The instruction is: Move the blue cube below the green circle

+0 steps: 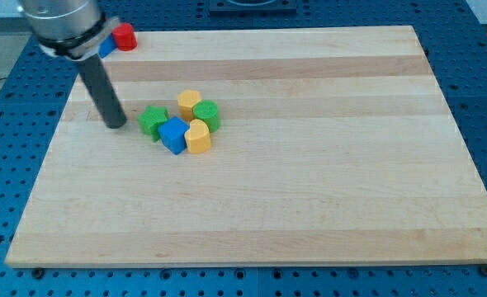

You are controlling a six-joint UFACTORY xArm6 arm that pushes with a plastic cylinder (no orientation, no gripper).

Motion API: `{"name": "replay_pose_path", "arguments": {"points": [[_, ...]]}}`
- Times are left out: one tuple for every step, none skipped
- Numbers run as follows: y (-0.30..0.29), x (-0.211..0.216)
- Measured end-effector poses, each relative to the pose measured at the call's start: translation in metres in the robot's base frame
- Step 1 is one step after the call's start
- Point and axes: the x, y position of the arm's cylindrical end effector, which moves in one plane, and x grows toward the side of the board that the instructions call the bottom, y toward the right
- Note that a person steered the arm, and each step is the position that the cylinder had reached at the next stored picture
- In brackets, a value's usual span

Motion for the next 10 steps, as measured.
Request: {"name": "replay_pose_path", "arguments": {"points": [[0.044,0.0],[0.069,0.009],[0.056,0.02],[0.026,0.024],[0.021,0.049],[0.052,0.091],[0.09,0.095],[0.107,0.087],[0.113,0.085],[0.119,0.083]]}}
